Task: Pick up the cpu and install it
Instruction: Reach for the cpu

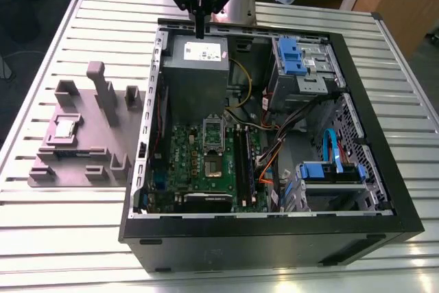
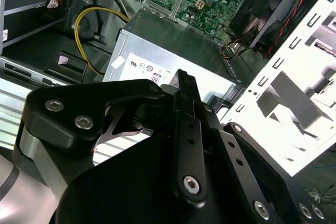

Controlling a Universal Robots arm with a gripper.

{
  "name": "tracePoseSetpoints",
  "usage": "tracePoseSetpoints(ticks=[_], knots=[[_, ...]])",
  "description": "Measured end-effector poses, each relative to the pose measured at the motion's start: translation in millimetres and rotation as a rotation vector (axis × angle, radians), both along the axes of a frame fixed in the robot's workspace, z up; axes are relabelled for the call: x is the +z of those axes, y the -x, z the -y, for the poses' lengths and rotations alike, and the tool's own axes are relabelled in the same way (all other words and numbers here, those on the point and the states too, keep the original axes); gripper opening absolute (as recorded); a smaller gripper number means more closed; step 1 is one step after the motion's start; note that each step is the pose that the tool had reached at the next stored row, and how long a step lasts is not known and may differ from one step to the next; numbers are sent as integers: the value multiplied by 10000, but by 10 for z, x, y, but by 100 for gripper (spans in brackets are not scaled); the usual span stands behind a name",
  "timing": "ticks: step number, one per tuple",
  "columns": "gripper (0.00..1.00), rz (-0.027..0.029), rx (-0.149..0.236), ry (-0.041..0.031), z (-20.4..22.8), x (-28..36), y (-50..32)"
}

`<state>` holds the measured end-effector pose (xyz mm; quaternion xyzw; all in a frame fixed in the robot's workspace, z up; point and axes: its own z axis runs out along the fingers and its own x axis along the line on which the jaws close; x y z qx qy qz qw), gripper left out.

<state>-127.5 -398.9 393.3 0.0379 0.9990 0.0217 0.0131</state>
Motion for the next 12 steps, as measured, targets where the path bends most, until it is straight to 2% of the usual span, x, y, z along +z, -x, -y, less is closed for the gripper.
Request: tracePoseSetpoints(ticks=[12], knots=[[10, 1, 0, -1, 0, 0, 3]])
